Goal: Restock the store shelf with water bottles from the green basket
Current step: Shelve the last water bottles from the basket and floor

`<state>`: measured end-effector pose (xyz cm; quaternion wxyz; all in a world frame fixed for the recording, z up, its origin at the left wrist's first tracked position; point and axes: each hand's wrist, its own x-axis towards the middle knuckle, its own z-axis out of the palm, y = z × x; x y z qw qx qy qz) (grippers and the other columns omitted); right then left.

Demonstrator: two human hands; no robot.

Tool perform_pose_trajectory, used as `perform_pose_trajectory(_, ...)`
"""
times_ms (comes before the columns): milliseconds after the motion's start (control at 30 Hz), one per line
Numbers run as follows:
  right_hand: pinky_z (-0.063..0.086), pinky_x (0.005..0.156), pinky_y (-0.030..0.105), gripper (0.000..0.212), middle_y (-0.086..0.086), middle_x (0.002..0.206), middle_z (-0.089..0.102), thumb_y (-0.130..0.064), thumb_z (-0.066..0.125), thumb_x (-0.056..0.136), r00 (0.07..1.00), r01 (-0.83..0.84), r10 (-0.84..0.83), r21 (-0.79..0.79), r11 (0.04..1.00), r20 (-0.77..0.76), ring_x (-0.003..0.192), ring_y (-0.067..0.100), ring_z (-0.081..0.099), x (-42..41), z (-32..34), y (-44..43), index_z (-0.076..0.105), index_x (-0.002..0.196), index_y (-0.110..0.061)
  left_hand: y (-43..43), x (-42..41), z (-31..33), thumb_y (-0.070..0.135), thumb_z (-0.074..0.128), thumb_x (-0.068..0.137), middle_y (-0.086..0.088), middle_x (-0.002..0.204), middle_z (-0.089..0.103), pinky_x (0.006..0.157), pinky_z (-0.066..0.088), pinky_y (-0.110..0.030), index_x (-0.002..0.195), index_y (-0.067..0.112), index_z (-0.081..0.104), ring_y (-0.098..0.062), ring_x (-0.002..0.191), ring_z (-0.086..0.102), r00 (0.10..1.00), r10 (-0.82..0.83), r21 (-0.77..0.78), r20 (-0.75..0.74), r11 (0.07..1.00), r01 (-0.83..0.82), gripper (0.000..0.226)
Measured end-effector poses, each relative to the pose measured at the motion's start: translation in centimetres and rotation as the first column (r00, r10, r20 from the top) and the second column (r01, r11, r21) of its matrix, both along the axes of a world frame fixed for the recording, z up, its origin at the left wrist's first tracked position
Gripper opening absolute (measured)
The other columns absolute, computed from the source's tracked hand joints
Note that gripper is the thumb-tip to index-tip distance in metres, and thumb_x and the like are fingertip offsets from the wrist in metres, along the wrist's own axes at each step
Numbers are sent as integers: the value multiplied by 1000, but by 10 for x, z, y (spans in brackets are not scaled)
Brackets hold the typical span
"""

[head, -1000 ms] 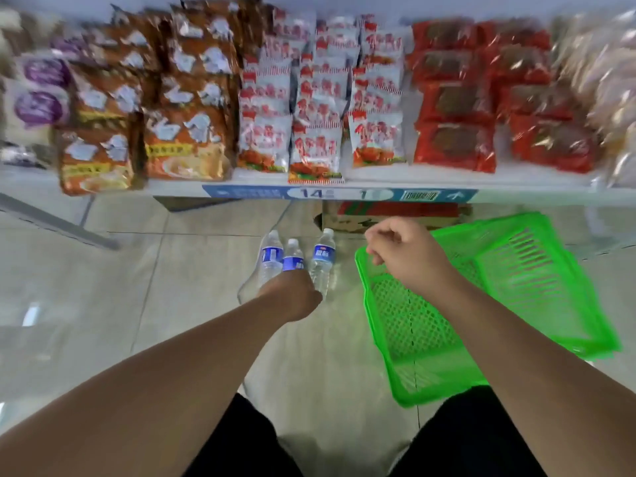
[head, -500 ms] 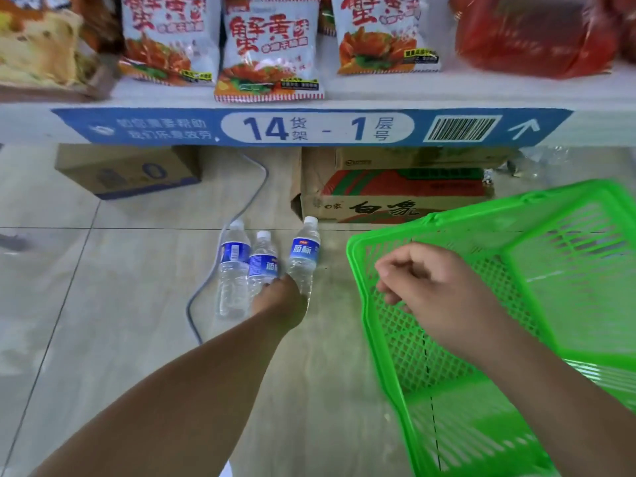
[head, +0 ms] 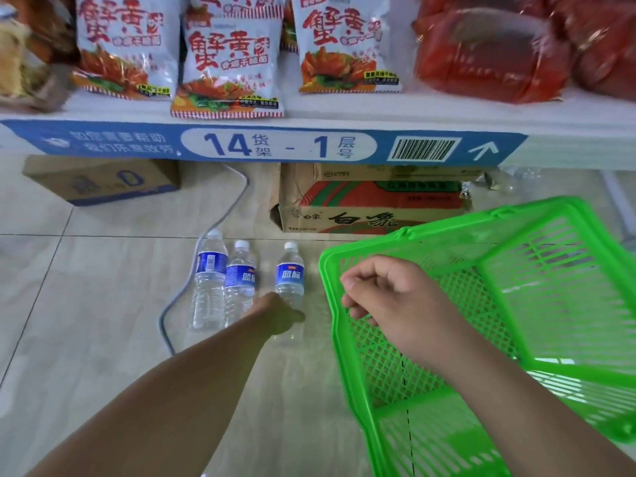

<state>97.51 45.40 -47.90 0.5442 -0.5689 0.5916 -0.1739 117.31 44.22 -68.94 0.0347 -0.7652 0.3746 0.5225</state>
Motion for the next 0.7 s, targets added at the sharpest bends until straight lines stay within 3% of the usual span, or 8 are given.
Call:
perform_pose_trajectory(100,57,70,41,10,-2,82,76,-28,62,96,1000,4,-4,1,1000,-21,74,18,73,4,-5,-7,69,91,-24,4,6,9,36,85,81,-1,84,58,58,51,-27,105,12,58,-14,68,56,996,46,53,-74,998,-43,43)
perform_pose_trajectory(267,52,68,32,10,4,86,76,-23,60,99,999,-3,9,135,991,-46,65,11,71,5,-6,4,68,93,-22,27,22,67,40,86,78,-7,92,59,66,56,-31,107,12,56,-20,77,59,995,87,116,-42,990,-82,51)
perform_pose_trajectory(367,50,64,30,11,7,84,75,-19,60,99,978,208,-208,225,952,-22,61,11,68,12,7,21,67,92,-15,42,34,123,50,89,70,-7,98,64,67,56,-30,120,11,56,-20,80,63,999,-13,72,-30,997,15,71)
perform_pose_trajectory(433,47,59,28,11,7,83,73,-18,60,100,920,362,-392,387,848,-1,62,15,65,26,21,41,67,96,-11,57,41,169,59,89,59,-5,104,69,76,60,-33,122,14,60,-20,88,68,997,-72,58,-11,996,73,83)
perform_pose_trajectory(533,47,61,28,17,3,84,70,-30,63,99,913,322,-409,584,745,19,72,18,63,55,55,76,66,94,-14,84,51,247,59,87,66,0,94,67,68,51,-27,109,16,64,-18,85,66,989,-147,64,31,987,144,65)
perform_pose_trajectory(633,50,67,32,22,3,90,65,-41,63,97,921,310,-388,602,736,0,82,19,61,67,116,95,66,95,-19,116,49,329,55,86,70,7,78,59,58,42,-24,91,21,62,-11,71,59,990,-141,83,-11,986,142,46)
perform_pose_trajectory(700,53,74,36,30,1,97,66,-52,62,94,905,343,-426,606,718,-7,89,20,63,65,160,98,66,102,-23,134,39,380,66,83,59,7,82,62,64,50,-28,93,22,63,-13,72,62,982,-180,100,-52,978,184,60)
